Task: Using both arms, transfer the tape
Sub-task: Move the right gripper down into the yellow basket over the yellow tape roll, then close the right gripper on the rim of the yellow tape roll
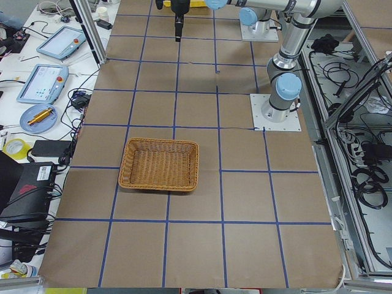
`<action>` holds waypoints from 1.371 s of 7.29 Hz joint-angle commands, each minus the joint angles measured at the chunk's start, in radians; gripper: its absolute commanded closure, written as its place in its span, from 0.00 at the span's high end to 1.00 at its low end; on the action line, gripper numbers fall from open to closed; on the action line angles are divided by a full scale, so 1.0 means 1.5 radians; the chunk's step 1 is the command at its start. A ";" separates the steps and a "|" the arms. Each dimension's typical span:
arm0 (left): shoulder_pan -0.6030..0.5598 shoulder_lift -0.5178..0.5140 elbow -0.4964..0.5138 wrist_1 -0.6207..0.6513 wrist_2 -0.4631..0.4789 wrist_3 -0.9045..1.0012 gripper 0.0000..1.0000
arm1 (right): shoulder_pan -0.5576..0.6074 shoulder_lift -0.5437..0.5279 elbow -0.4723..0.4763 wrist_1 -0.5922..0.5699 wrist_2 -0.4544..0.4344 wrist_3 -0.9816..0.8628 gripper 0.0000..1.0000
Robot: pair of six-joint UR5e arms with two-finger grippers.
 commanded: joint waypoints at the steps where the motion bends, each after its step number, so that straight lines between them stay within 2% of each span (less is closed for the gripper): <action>1: 0.000 0.000 0.000 0.000 0.000 0.000 1.00 | 0.000 -0.020 -0.003 0.022 0.000 0.002 0.00; 3: 0.000 0.000 0.000 0.000 0.000 0.000 1.00 | -0.001 -0.115 -0.008 0.151 -0.004 0.003 0.00; 4: 0.003 0.000 0.000 0.000 0.000 0.002 1.00 | 0.002 -0.150 -0.008 0.192 -0.027 0.008 0.00; 5: 0.002 0.000 0.001 0.000 0.000 0.001 1.00 | 0.014 -0.168 -0.008 0.197 -0.040 0.074 0.00; 6: 0.002 0.000 0.000 0.000 0.001 0.002 1.00 | 0.069 -0.171 -0.007 0.198 -0.048 0.130 0.00; 7: 0.002 0.000 0.000 0.000 0.000 0.001 1.00 | 0.158 -0.173 -0.008 0.197 -0.095 0.260 0.00; 10: 0.002 0.002 -0.001 0.000 -0.002 0.001 1.00 | 0.447 -0.163 -0.027 0.191 -0.107 0.694 0.00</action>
